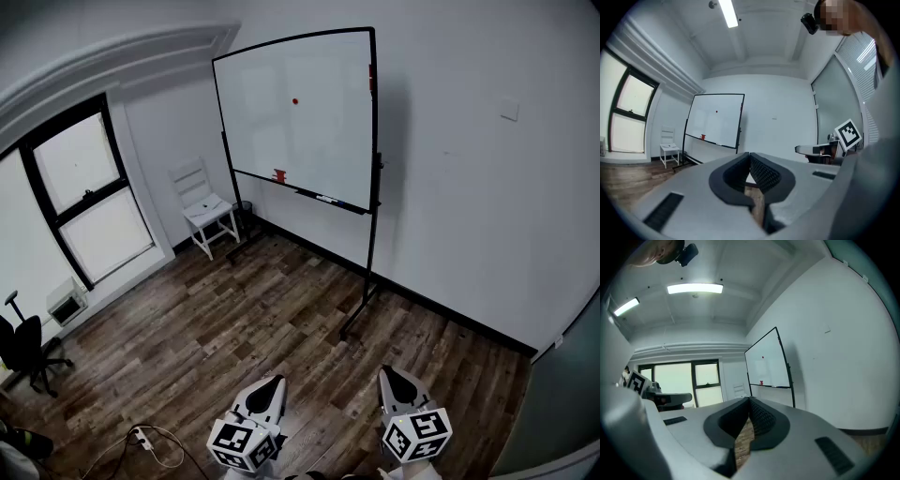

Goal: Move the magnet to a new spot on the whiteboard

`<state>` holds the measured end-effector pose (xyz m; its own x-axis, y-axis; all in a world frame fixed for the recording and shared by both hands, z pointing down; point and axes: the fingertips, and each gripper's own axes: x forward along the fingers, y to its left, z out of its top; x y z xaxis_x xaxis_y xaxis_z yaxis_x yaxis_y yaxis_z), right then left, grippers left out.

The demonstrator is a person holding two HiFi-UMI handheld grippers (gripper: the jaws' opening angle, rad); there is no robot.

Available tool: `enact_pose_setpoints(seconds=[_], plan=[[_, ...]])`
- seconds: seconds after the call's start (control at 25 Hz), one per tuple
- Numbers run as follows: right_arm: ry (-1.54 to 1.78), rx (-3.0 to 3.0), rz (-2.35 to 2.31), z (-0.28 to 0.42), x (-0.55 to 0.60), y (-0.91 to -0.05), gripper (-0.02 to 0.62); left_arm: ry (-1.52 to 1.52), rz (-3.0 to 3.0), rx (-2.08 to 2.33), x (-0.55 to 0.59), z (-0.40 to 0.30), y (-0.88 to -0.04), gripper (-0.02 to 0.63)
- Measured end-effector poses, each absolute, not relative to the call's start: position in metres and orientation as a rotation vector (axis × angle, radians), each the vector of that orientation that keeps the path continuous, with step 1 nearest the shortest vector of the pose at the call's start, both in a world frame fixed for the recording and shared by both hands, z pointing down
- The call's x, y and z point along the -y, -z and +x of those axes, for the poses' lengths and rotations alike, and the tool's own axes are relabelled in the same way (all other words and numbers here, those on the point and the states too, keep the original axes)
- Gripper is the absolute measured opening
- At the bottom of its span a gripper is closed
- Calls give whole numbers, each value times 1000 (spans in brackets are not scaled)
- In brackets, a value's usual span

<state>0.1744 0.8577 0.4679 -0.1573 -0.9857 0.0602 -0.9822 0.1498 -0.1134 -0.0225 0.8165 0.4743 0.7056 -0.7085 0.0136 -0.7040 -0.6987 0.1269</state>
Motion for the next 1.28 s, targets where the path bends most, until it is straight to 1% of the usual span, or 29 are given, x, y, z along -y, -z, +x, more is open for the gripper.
enact_pose_setpoints(seconds=[0.52,1.0,1.28], plan=[[113,-2408,-1957,126,-843,-458,28,96,2780,1173,-805,-47,-472,9],[188,-2417,-1961,89,-839,-488,28,55,2775,1138,-803,-79,-492,9],[214,-2450,-1935,78,-802,-493,28,48,2743,1166,-770,-89,-500,9]])
